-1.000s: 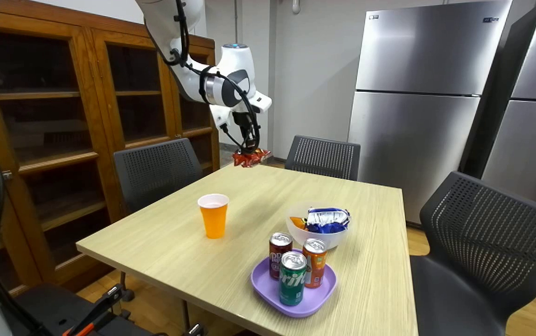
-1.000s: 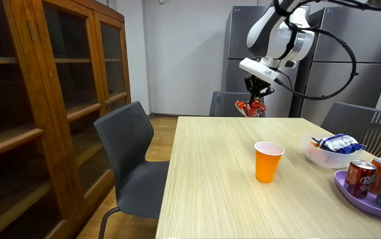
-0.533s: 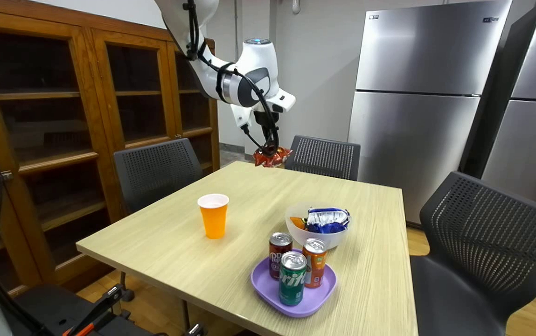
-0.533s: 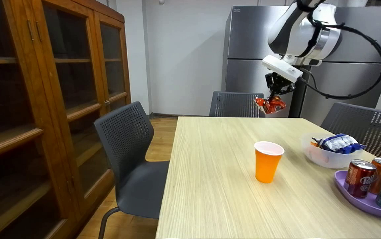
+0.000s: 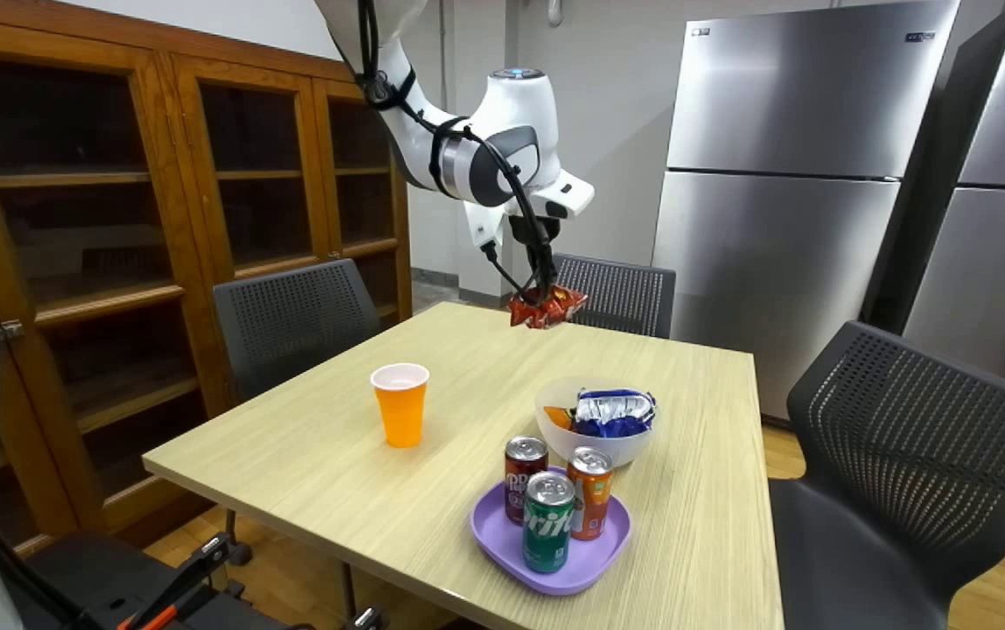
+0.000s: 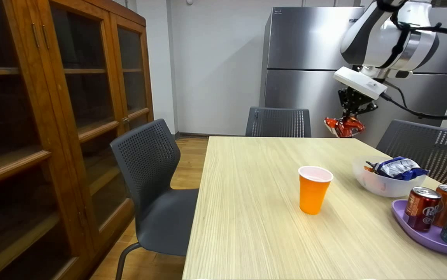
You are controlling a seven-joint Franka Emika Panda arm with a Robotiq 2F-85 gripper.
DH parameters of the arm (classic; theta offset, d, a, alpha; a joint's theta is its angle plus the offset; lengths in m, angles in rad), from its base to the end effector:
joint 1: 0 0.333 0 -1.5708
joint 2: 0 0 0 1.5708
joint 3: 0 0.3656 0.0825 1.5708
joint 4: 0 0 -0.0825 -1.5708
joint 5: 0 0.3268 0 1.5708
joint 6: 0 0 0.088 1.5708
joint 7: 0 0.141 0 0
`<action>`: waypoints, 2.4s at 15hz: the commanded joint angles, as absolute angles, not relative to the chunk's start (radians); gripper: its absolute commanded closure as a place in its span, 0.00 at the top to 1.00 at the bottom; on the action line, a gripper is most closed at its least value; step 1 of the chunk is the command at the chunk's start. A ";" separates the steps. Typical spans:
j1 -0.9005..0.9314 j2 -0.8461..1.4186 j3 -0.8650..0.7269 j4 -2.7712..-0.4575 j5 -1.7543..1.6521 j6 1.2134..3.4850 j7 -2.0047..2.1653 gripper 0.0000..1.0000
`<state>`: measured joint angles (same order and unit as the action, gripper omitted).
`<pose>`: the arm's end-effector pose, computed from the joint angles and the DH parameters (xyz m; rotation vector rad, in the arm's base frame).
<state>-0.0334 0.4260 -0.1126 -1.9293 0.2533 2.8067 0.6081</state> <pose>0.6485 -0.0962 0.3720 -2.5615 1.3230 -0.6186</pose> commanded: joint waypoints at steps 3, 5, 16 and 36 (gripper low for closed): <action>-0.040 0.333 -0.154 -2.081 0.267 2.833 0.594 0.00; -0.040 0.323 -0.174 -2.116 0.261 2.831 0.600 0.00; -0.044 0.342 -0.207 -2.167 0.265 2.810 0.613 0.00; -0.080 0.566 -0.214 -1.916 0.282 2.702 0.647 0.00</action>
<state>-0.0648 0.5215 -0.2237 -1.9861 0.2668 2.7583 0.6279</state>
